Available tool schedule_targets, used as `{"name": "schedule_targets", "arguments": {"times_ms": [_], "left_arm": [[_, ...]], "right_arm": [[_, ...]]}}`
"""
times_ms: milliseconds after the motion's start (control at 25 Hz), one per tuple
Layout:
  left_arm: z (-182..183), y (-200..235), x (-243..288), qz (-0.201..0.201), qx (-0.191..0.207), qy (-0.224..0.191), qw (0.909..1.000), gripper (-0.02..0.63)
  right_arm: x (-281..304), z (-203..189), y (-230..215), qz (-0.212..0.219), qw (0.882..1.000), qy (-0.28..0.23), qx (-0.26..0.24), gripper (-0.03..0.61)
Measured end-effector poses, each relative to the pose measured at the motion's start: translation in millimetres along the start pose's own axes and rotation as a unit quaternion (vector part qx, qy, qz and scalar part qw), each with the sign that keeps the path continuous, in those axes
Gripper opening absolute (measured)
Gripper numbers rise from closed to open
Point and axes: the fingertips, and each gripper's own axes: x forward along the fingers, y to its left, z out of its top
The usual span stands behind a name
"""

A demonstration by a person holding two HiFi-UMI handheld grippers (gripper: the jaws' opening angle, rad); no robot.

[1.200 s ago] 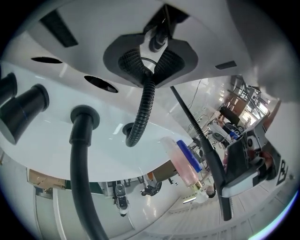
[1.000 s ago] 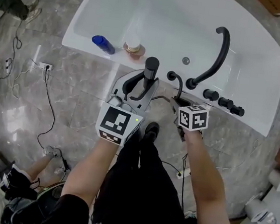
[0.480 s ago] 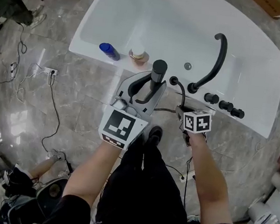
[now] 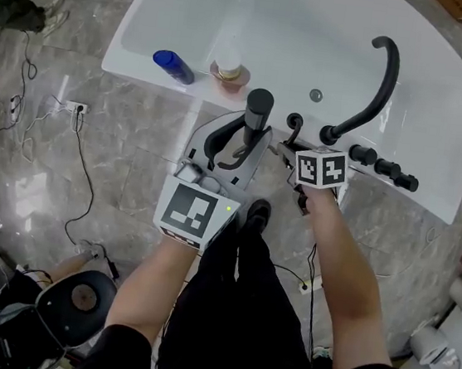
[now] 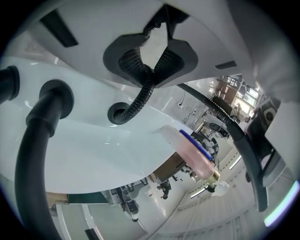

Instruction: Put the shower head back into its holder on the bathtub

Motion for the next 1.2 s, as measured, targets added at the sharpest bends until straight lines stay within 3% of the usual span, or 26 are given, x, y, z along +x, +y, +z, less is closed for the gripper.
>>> {"name": "schedule_targets", "arguments": {"times_ms": [120,400,520,720,1000,1200], "left_arm": [[-9,6,0,0.004,0.002,0.000,1.0000,0.140],[-39,12,3,0.007,0.007,0.019,0.9998,0.140],[-46,12,5,0.006,0.008,0.026,0.9996,0.140],[-37,7,10,0.001,0.006,0.014,0.9999,0.140],[-35,7,14,-0.001,0.013,0.016,0.9998,0.138],[-38,10,13,0.001,0.008,0.013,0.9999,0.138]], "right_arm": [[-1,4,-8,-0.005,0.999,-0.019,0.036,0.072],[-7,-9,-28,-0.044,0.994,-0.085,0.048,0.072],[-17,2,-33,-0.075,0.992,-0.098,0.025,0.074],[-35,20,-46,-0.140,0.985,-0.080,-0.063,0.071],[-7,29,-41,-0.128,0.988,-0.041,-0.083,0.072],[-10,24,-34,-0.128,0.986,-0.067,-0.084,0.105]]}}
